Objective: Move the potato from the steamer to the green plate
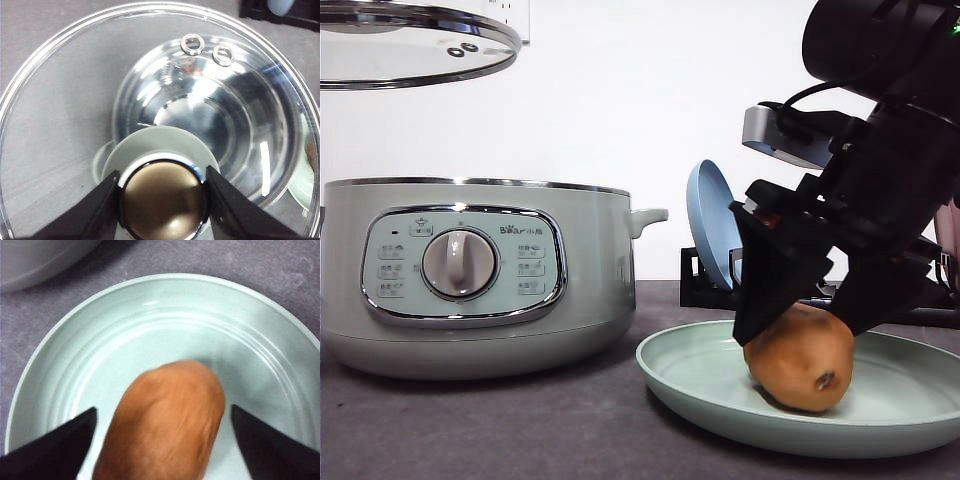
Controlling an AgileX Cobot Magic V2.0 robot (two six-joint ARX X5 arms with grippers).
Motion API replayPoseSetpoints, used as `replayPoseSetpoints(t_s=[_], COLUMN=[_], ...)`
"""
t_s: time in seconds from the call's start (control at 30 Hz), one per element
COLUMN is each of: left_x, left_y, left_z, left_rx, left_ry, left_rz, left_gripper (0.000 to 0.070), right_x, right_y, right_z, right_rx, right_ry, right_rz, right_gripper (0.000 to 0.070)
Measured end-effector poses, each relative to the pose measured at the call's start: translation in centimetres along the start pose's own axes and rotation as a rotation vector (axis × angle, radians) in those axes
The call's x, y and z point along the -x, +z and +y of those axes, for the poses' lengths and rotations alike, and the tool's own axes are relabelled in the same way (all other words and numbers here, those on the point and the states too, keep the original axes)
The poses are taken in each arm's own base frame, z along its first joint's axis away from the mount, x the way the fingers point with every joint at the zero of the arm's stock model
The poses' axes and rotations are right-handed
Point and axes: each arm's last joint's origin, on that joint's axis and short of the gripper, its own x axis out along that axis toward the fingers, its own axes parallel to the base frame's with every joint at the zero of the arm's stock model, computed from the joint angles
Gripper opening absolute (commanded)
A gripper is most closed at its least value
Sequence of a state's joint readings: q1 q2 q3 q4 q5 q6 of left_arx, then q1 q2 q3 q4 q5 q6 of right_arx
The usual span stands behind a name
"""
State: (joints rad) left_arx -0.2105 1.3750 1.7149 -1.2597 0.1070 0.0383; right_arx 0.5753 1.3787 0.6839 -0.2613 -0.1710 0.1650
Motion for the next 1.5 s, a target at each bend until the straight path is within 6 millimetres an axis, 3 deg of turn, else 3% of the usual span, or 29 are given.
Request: replayPoseSetpoints(t_s=[0.17, 0.43, 0.8, 1.17, 1.5], left_x=[-0.1, -0.5, -5.3, -9.0, -10.0], left_y=[0.0, 0.4, 2.1, 2.8, 3.1], left_z=[-0.8, -2.1, -3.6, -4.8, -5.3], left_rx=[-0.026, -0.071, -0.114, -0.144, -0.161], left_ry=[-0.019, -0.053, -0.087, -0.084, -0.062], left_rz=[0.003, -0.013, 0.054, 0.109, 0.105], left_gripper=[0.0, 0.0, 0.0, 0.0, 0.0], right_x=[1.6, 7.2, 13.0, 14.9, 14.8], right_y=[1.2, 4.3, 3.9, 2.9, 2.6], right_z=[0.4, 1.9, 2.8, 2.9, 2.8], right_rx=[0.002, 0.029, 0.048, 0.046, 0.043], right_ry=[-0.008, 0.021, 0.024, -0.001, -0.004], right_rz=[-0.065, -0.232, -0.369, -0.396, -0.374], right_gripper=[0.0682, 0.0682, 0.0682, 0.0682, 0.0682])
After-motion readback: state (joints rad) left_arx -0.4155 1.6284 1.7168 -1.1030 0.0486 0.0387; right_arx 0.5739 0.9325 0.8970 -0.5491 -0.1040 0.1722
